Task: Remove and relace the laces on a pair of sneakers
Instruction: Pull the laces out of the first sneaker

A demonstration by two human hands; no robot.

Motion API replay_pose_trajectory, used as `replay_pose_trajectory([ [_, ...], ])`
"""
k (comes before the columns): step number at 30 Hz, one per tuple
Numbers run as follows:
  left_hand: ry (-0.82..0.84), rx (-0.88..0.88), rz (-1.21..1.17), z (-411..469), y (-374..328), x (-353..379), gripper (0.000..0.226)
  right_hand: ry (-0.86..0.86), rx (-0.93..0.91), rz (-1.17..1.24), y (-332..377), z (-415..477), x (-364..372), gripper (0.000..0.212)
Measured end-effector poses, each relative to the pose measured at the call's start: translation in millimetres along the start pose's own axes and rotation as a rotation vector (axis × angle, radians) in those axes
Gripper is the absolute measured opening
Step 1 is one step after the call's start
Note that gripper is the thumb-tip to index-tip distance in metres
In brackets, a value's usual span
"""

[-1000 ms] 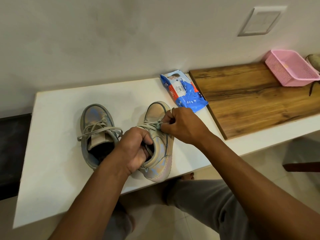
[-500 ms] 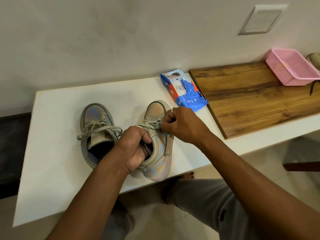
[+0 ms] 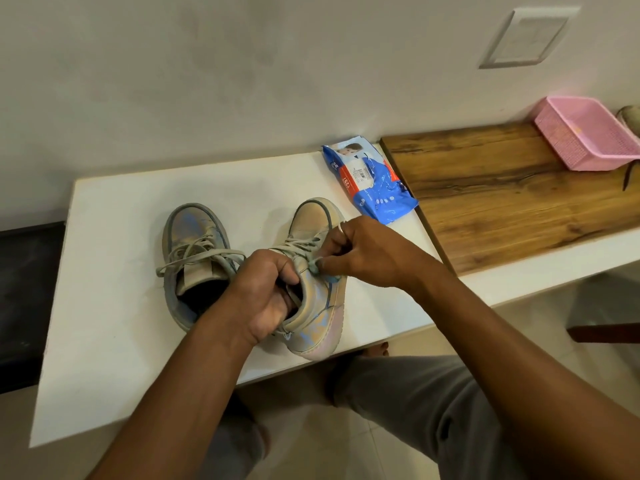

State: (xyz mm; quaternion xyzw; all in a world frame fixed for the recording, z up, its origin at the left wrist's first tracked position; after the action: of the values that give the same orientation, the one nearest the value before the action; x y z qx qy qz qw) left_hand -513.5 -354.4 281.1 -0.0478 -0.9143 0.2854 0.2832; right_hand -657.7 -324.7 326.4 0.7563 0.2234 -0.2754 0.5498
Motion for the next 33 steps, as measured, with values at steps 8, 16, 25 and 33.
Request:
replay_pose_trajectory([
  [8,0.002,0.007,0.019,-5,-1,5,0.041,-0.156,-0.026,0.002,2,-1,-4,0.008],
  [16,0.012,-0.008,-0.046,-3,0,4,0.058,-0.167,-0.042,0.004,6,-12,1,0.010],
  [25,0.060,-0.014,-0.079,-8,0,11,0.057,-0.314,0.013,0.091,-1,-41,12,0.013],
  [33,-0.019,0.014,-0.057,-4,0,4,0.061,-0.289,0.168,0.174,-4,-51,19,0.011],
])
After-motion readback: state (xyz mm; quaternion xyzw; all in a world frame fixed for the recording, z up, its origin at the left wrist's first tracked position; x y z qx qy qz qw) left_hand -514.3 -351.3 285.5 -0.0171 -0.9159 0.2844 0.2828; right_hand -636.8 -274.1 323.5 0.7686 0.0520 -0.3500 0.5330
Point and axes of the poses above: each hand's wrist, its own z-axis towards the middle knuckle, its own x-axis out of the palm, y = z × x, the point moved 5 cm from there along z, towards the middle knuckle, and after that the axes turned 6 degrees about -y, right-handed, at the moved point
